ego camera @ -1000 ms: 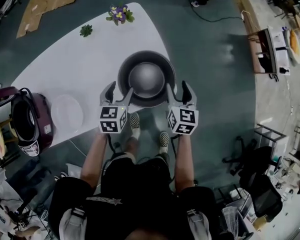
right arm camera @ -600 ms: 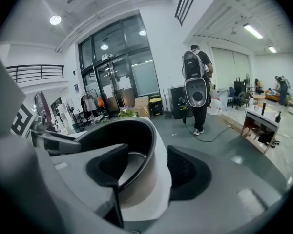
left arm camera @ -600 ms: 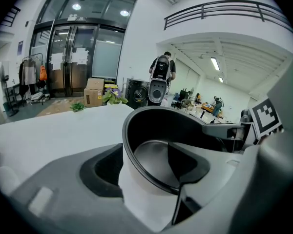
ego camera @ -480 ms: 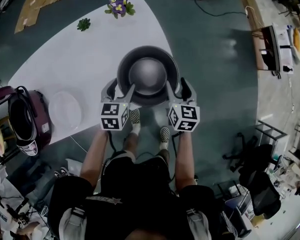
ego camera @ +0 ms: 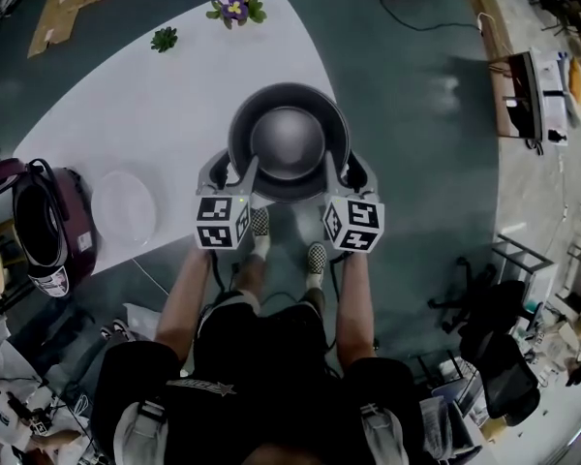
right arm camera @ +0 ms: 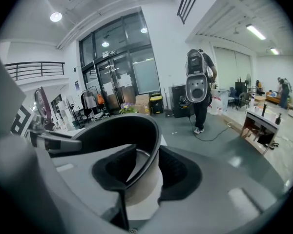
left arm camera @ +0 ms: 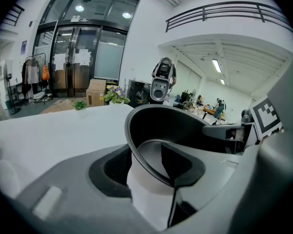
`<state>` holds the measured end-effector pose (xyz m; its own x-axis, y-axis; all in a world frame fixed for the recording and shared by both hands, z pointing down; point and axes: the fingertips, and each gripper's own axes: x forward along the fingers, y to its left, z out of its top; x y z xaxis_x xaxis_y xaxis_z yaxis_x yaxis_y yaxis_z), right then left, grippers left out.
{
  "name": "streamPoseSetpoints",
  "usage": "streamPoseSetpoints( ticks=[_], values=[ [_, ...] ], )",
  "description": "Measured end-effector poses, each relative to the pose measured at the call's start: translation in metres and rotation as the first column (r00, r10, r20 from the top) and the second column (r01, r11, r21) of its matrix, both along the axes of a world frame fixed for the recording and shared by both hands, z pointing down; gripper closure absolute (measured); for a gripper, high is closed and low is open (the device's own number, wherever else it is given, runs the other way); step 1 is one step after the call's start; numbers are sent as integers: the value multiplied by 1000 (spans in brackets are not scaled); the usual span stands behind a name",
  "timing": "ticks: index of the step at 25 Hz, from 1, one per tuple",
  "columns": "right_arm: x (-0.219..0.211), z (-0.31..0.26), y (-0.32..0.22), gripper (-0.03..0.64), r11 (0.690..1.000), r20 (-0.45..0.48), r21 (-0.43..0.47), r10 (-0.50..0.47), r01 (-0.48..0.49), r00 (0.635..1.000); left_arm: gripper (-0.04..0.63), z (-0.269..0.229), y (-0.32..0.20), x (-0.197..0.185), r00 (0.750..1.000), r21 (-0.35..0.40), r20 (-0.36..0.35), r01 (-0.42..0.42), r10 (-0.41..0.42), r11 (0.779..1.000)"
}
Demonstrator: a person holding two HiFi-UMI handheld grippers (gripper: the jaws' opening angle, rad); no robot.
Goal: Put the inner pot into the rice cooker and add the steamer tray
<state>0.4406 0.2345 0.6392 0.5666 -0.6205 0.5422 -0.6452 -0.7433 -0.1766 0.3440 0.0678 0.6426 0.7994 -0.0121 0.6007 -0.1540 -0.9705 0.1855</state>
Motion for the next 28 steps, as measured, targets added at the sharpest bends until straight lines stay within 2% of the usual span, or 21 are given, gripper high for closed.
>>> streamPoseSetpoints(
  ticks=[4,11,20,28],
  values=[
    [-1,-3,1,481,1000,-19,-22,-3,3,1000,402,-1,1,-3,1000,23,7,16,-16,1000],
    [-12,-26,8,488,1000,-56,-10,-11,10,998,403,-24,9,-17,999,41,-36,34,-32,999],
    [-37,-78,28,492,999,-119,25,-40,44,992,408,-73,31,-48,993,65,-91,81,-75,995],
    [-69,-128,41,497,993,-189,70,-83,98,978,414,-117,49,-89,977,87,-162,154,-138,984]
  ],
)
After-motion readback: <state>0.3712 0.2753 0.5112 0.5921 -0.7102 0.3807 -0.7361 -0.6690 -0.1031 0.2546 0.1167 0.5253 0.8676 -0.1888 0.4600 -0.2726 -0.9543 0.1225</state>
